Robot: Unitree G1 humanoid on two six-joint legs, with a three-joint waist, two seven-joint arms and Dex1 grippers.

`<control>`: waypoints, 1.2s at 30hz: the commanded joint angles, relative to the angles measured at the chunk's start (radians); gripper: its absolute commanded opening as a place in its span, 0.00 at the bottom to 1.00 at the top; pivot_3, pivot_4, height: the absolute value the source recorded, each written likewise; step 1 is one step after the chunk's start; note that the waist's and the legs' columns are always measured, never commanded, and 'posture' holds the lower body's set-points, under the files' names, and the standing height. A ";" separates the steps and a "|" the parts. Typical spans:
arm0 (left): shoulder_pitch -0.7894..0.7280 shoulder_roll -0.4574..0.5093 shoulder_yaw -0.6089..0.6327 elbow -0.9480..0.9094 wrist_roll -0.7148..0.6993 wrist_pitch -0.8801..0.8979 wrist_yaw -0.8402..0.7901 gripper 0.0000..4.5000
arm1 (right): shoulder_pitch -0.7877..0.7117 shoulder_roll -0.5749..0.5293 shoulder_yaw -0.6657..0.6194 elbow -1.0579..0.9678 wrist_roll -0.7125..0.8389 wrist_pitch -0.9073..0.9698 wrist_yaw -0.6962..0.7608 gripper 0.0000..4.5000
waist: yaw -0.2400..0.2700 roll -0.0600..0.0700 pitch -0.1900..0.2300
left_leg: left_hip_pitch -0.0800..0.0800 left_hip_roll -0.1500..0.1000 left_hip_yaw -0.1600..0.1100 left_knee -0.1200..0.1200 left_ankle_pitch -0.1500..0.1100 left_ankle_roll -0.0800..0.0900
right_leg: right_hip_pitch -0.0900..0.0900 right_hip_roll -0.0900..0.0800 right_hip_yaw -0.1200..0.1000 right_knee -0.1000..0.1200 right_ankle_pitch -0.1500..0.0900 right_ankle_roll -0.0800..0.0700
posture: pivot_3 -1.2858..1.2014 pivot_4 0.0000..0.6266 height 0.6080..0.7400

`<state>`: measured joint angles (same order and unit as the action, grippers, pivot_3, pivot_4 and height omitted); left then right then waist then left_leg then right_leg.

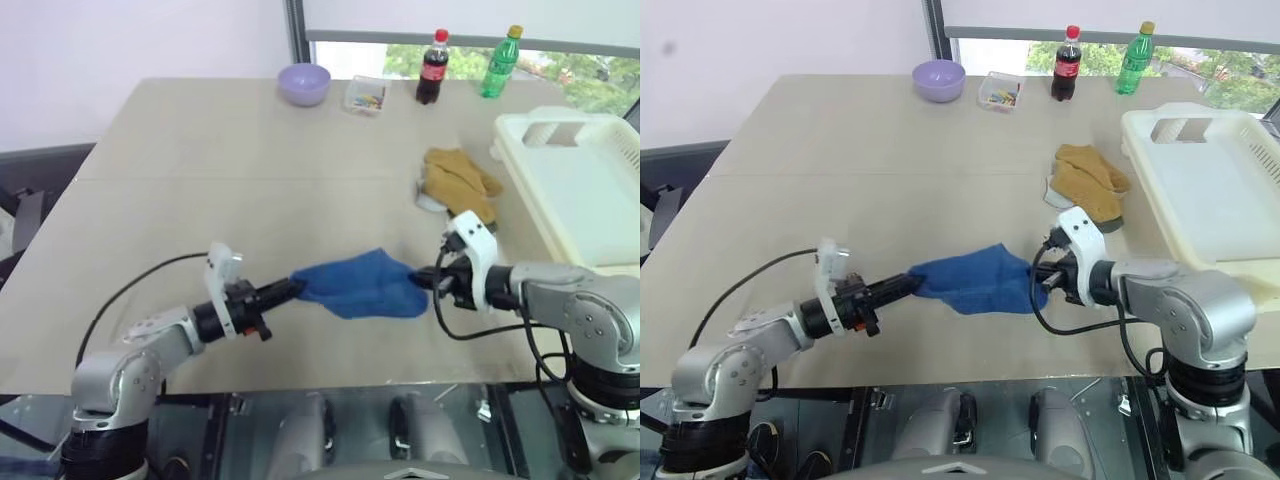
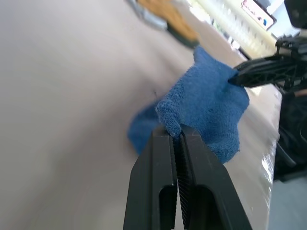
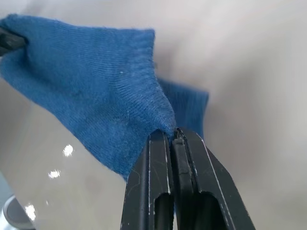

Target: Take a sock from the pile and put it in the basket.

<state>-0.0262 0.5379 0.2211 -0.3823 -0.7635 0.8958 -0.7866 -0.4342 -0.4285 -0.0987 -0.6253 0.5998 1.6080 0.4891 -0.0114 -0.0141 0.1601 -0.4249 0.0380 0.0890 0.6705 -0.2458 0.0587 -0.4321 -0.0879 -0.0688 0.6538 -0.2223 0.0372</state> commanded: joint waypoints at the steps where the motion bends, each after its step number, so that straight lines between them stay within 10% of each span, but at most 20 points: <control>1: 0.003 -0.011 -0.025 -0.032 0.008 -0.036 0.026 0.02 | 0.010 -0.030 -0.020 -0.036 0.024 0.006 -0.029 0.00 | 0.000 0.000 0.000 | 0.000 0.000 0.000 0.000 0.000 0.000 | 0.000 0.000 0.000 0.000 0.000 0.000 | 0.52 0.24 0.95; 19: -0.024 -0.027 -0.131 0.058 0.086 -0.131 0.041 0.02 | 0.042 -0.046 -0.004 -0.025 0.058 0.006 -0.114 0.00 | 0.001 0.000 0.000 | -0.002 0.000 -0.001 0.000 0.000 0.000 | 0.000 0.001 -0.001 -0.002 0.000 0.001 | 0.52 0.24 0.95; 29: -0.057 -0.032 -0.137 0.041 0.062 -0.126 0.044 0.00 | 0.089 -0.167 0.066 -0.083 0.038 -0.176 -0.047 0.95 | 0.002 0.000 0.000 | -0.004 0.000 -0.003 0.000 0.000 0.000 | 0.000 0.001 -0.003 -0.004 0.001 0.002 | 0.52 0.24 0.95; 36: -0.094 -0.007 -0.152 0.005 0.045 -0.122 0.023 0.00 | 0.156 -0.245 0.108 -0.140 0.010 -0.454 0.048 0.99 | 0.003 0.000 0.000 | -0.005 0.000 -0.004 0.000 0.000 0.000 | 0.000 0.001 -0.004 -0.006 0.001 0.003 | 0.52 0.24 0.95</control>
<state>-0.1021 0.5229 0.0683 -0.3331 -0.7006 0.7812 -0.7498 -0.2819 -0.6637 0.0055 -0.7300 0.6230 1.2205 0.5186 -0.0085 -0.0145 0.1603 -0.4296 0.0380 0.0846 0.6705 -0.2459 0.0590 -0.4319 -0.0867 -0.0733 0.6474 -0.2211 0.0404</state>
